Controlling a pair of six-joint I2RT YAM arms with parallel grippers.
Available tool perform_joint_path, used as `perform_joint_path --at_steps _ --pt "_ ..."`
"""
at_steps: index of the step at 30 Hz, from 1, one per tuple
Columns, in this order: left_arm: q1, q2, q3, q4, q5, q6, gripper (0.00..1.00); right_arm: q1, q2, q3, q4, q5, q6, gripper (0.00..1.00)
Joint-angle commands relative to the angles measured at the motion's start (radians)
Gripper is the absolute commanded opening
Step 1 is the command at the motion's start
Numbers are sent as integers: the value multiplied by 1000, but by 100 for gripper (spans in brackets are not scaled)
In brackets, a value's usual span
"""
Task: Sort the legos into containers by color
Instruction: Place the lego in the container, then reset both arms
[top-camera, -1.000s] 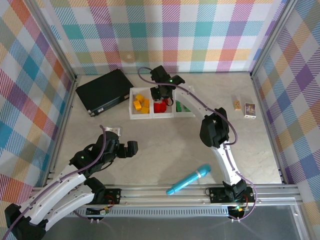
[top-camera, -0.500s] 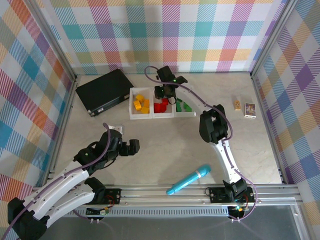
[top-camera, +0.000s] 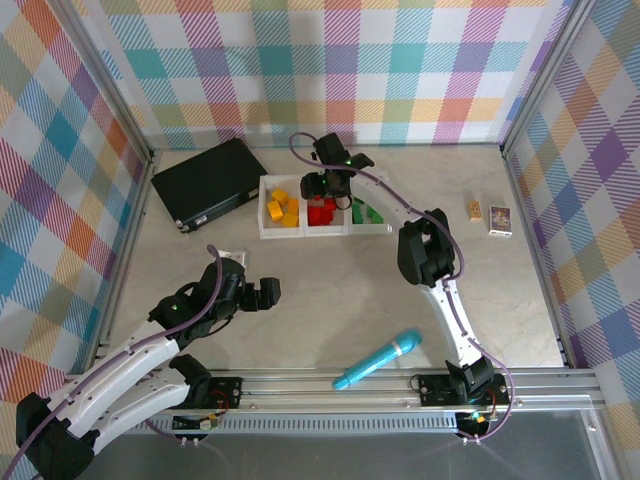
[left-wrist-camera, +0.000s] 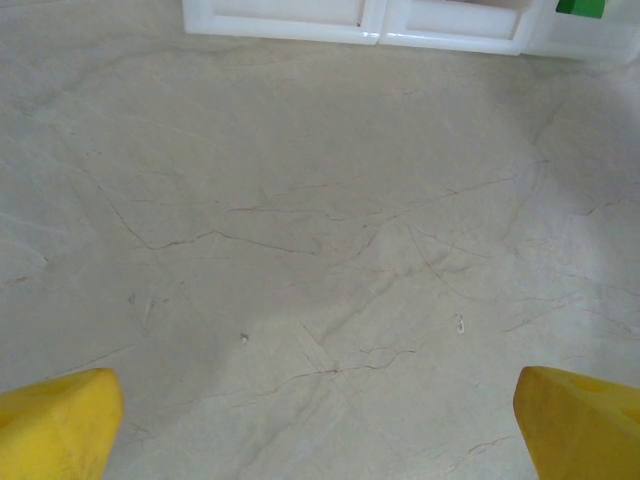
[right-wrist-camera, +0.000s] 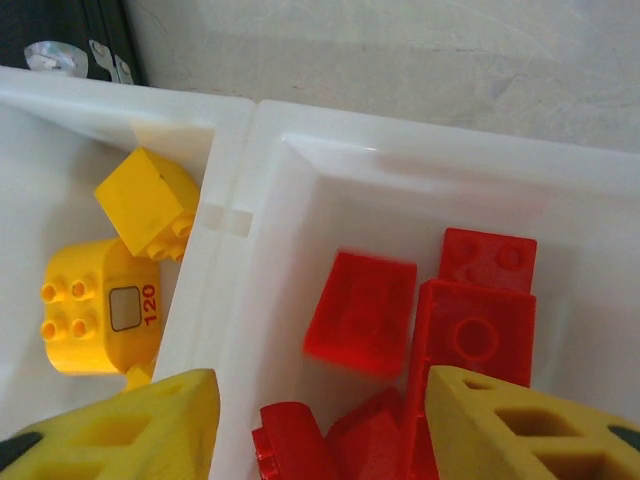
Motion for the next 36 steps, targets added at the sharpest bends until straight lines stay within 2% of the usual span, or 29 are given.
perform_joint_path --at_steps 1,8,11,12,15,18,21,25,27,30,32,34,36 --pt "-6 -18 -2 17 25 -13 100 -5 -34 28 -39 -28 8 72" --pt "-6 -57 38 -40 -9 -11 100 -6 -132 28 -109 -28 -1 87" --pt "-6 -79 72 -62 -73 -8 100 -6 -215 -2 -130 -8 -21 93" --pt "-6 -82 87 -69 -107 -10 100 -6 -250 -20 -133 5 -30 99" --pt "-6 -80 152 -89 -208 -12 100 -7 -348 -64 -151 52 -68 99" --pt "-6 -49 257 -109 -361 10 100 -7 -439 -101 -169 152 -118 99" --pt "-6 -15 315 -25 -409 183 100 -8 -547 -188 -115 273 -204 99" --pt "-4 23 334 139 -532 340 99 -17 -754 -492 180 381 -344 99" --pt "6 37 290 325 -555 454 99 -26 -889 -737 435 373 -472 99" --pt "79 35 140 669 -466 510 100 -53 -1079 -1185 974 261 -623 99" --pt "155 38 42 899 -395 460 99 -76 -1135 -1397 1192 176 -692 99" --pt "232 73 16 987 -333 413 99 -102 -1146 -1463 1155 176 -660 99" --pt "272 133 39 969 -358 414 100 -133 -1129 -1508 1106 184 -616 99"
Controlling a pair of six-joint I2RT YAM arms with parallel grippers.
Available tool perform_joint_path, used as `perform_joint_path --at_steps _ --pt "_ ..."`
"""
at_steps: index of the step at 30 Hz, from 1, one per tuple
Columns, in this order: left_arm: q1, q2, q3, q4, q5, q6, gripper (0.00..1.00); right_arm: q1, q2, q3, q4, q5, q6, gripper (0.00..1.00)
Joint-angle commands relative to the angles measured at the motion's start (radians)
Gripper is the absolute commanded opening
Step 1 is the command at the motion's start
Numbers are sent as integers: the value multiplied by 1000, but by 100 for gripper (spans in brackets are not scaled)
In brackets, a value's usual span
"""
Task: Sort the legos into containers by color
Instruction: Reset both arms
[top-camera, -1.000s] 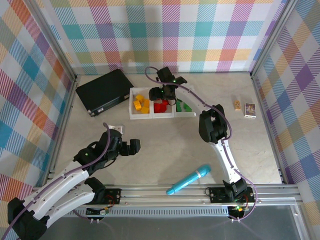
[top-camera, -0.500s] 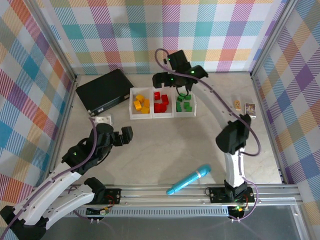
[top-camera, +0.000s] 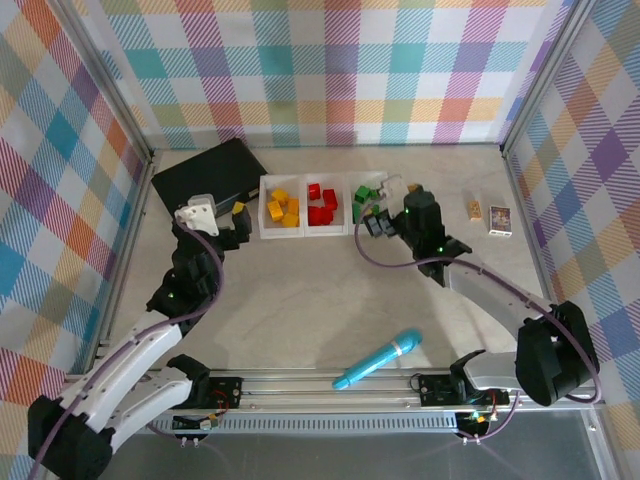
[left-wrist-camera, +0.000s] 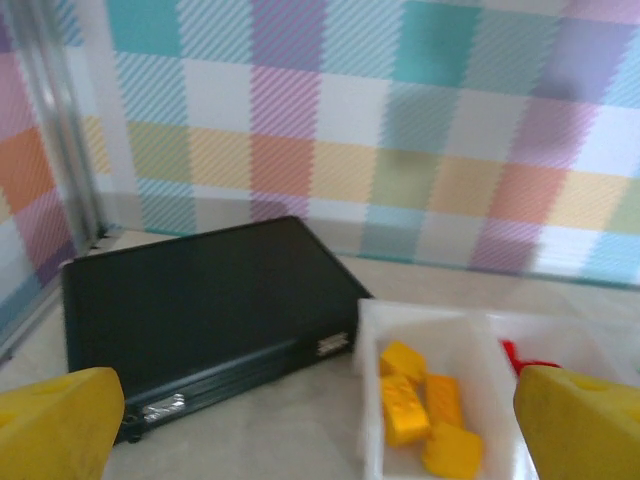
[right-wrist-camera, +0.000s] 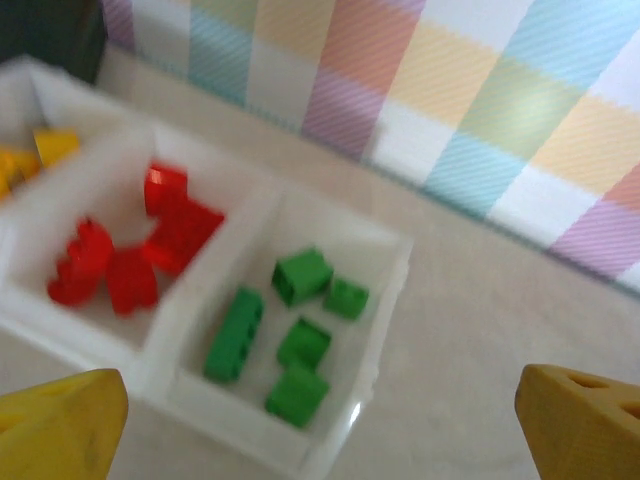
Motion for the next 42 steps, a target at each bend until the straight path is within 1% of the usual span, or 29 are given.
perform_joint_path --at_steps 1,3,8,11,12,13,14,16,18,19,20,21,22,24,26,27,28,30,31,32,34,37,40,41,42 --pt "57 66 14 240 3 4 100 -35 2 -67 244 -12 -33 99" --pt "80 111 -1 273 -11 17 99 -56 17 -151 346 70 -23 99" --pt "112 129 -58 294 -7 22 100 -180 13 -279 422 98 69 99" --pt "128 127 -91 302 5 26 99 -275 22 -346 491 43 133 99" --pt "135 127 -101 304 8 28 100 -296 28 -347 486 45 149 99" --pt "139 132 -107 306 11 33 100 -308 20 -336 449 28 156 99" --pt "143 137 -115 306 20 38 99 -320 19 -339 449 -9 156 99" --pt "150 147 -127 303 52 53 100 -322 18 -338 448 -43 153 99" --pt "152 163 -132 286 57 42 100 -325 35 -368 472 -80 156 99" --pt "151 168 -139 289 55 33 100 -324 58 -396 527 -74 156 99" --pt "152 170 -150 301 52 28 100 -326 101 -433 631 -38 189 99" --pt "152 174 -159 307 50 25 100 -328 147 -475 756 -48 190 99" --pt "153 175 -164 308 49 26 100 -337 187 -482 822 -51 193 99" --pt "153 180 -175 312 44 40 100 -396 186 -447 713 -162 236 99" --pt "154 191 -185 314 46 62 100 -413 253 -420 759 -137 259 99" --pt "155 199 -190 322 44 75 100 -430 222 -403 661 -164 276 99" --pt "155 212 -204 337 33 82 100 -448 242 -393 670 -189 288 99" --pt "156 240 -233 382 2 78 100 -450 233 -388 640 -191 287 99" --pt "157 255 -243 405 -1 83 100 -449 238 -393 664 -189 286 99" --pt "158 279 -252 433 -1 94 100 -449 231 -388 641 -188 286 99" --pt "160 327 -267 484 -8 105 100 -449 232 -389 649 -190 285 99" --pt "179 389 -283 530 6 112 100 -448 231 -391 650 -188 285 99" --pt "211 467 -303 591 19 57 100 -448 231 -392 653 -186 284 99" --pt "216 503 -305 648 15 77 100 -447 231 -392 653 -186 284 99" --pt "216 517 -301 650 38 89 100 -447 231 -392 653 -185 284 99"
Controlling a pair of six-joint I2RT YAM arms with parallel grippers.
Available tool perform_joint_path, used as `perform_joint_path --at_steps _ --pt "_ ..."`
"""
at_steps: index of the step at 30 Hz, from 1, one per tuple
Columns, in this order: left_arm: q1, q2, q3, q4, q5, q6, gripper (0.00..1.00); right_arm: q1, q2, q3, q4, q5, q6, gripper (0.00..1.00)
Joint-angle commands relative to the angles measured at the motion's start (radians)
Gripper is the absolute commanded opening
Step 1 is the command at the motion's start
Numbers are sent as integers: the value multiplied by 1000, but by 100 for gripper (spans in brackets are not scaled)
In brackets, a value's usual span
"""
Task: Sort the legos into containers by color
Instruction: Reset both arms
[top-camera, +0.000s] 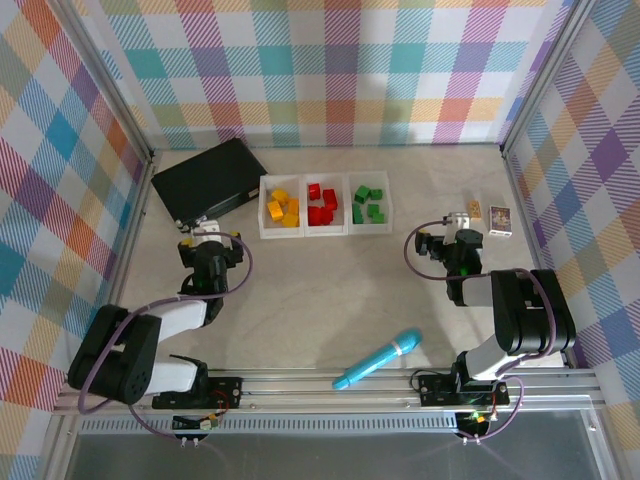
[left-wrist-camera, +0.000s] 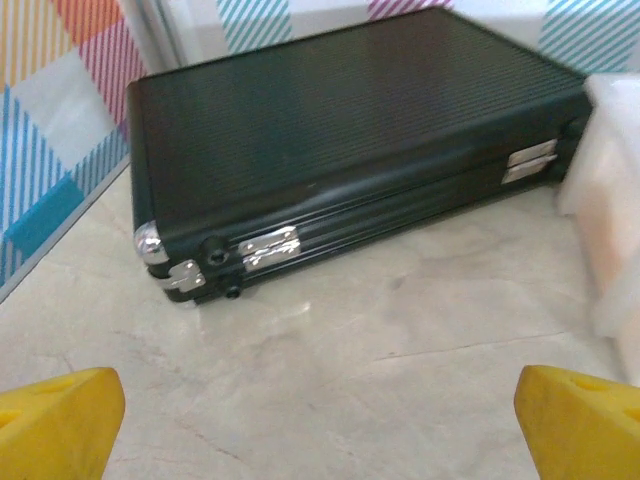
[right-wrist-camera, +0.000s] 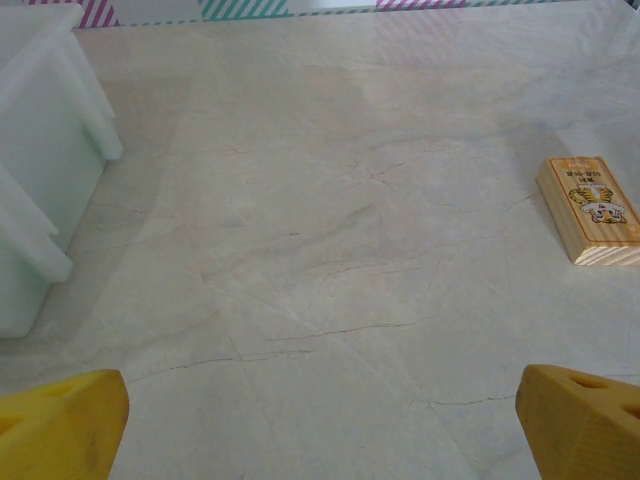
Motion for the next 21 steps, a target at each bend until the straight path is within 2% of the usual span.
perform_joint_path --at_steps 1,4,6,7,8,9,10,11,21 --pt "25 64 -12 153 43 11 100 3 -12 10 24 -18 13 99" --pt "40 207 -4 306 72 34 99 3 -12 10 25 -18 12 99" --pt "93 184 57 121 182 -20 100 3 -12 10 24 -18 13 99" --pt "106 225 63 147 191 -25 99 3 -12 10 23 -18 14 99" --pt "112 262 43 245 206 -13 99 3 -12 10 24 -18 14 99" --pt "114 237 62 159 223 -22 100 3 -12 10 23 -17 14 99" --pt "116 231 67 139 239 -20 100 3 -12 11 23 -18 14 99" --pt "118 246 59 190 239 -11 99 3 -12 11 22 -18 16 99" --pt "119 239 58 176 241 -15 99 3 -12 11 21 -18 16 99"
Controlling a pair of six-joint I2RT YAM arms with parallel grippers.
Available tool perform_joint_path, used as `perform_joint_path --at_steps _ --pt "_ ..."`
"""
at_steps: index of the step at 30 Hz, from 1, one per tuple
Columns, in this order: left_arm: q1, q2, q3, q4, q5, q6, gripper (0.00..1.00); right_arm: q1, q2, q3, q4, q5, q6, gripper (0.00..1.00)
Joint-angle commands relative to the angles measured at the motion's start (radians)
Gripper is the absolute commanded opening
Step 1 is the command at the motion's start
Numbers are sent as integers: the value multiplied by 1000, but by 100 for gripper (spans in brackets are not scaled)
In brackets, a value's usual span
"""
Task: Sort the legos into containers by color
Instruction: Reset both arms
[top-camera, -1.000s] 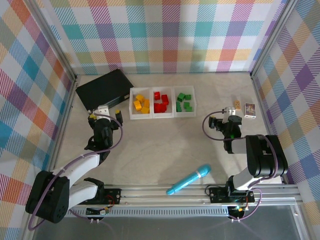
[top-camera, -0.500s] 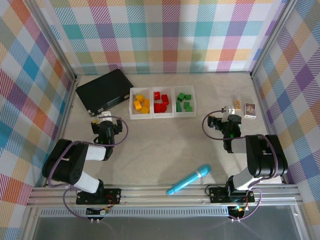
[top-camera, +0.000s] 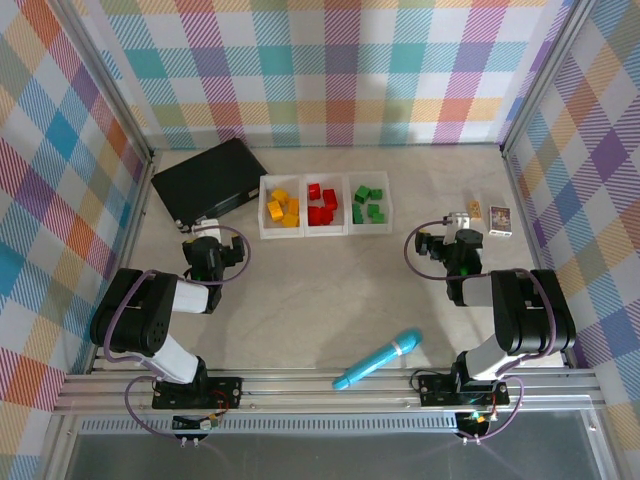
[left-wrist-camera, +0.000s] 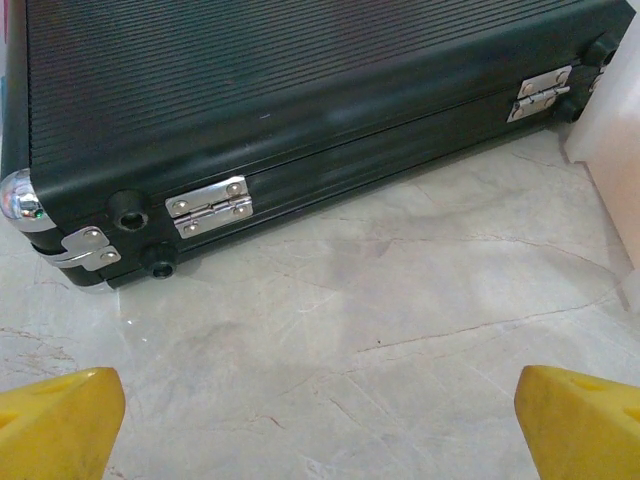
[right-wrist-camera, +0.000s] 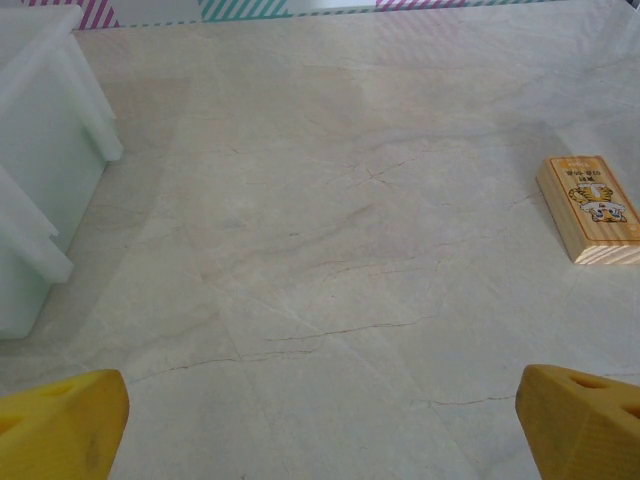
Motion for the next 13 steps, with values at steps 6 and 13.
perform_joint_path --at_steps 6,13 --pt "5 1 16 33 18 -15 100 3 -9 15 16 -19 11 99" --pt "5 1 15 30 19 -15 99 3 -12 11 21 -19 8 99"
